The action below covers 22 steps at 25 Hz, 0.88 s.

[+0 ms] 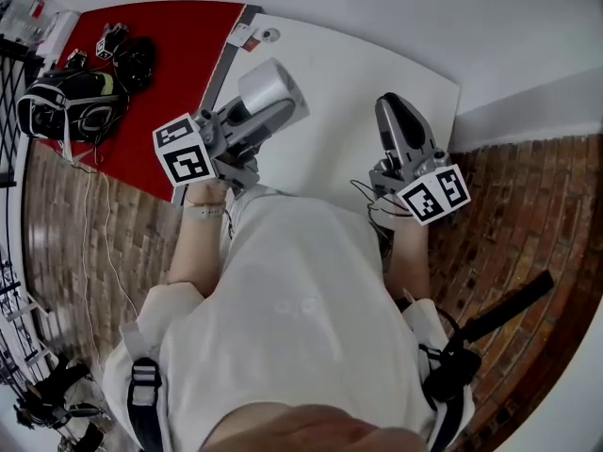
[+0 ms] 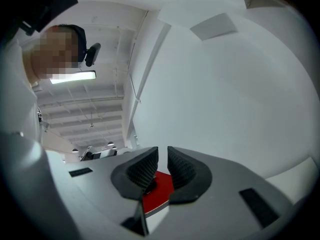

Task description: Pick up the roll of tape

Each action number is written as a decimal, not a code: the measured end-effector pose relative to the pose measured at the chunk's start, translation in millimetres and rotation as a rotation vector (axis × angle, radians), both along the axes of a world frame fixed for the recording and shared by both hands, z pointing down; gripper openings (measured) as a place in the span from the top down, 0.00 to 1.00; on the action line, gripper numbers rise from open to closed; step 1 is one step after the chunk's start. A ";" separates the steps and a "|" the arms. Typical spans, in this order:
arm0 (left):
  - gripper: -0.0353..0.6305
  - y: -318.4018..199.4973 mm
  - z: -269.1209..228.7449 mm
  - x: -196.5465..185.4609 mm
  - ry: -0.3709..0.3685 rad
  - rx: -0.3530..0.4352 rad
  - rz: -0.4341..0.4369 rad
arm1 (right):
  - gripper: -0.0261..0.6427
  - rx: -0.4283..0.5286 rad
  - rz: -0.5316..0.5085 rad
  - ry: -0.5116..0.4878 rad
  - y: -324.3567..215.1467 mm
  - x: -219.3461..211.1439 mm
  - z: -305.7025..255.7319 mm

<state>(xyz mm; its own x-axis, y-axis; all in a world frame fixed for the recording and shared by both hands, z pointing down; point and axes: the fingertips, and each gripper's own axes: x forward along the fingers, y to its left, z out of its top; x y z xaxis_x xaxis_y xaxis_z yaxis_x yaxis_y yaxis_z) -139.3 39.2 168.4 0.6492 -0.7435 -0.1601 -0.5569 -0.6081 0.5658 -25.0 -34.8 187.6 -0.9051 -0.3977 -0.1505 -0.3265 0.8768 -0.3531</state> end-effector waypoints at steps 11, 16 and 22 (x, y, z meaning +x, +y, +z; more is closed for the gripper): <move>0.78 22.5 1.7 -37.6 0.079 -0.011 0.005 | 0.90 0.009 -0.001 -0.007 25.3 -25.5 -7.3; 0.78 35.0 4.1 -46.2 0.089 -0.017 0.025 | 0.90 -0.004 0.020 0.004 39.2 -33.6 -0.1; 0.78 38.0 7.7 -48.8 0.088 -0.027 0.045 | 0.90 -0.021 0.054 0.007 45.8 -32.6 4.2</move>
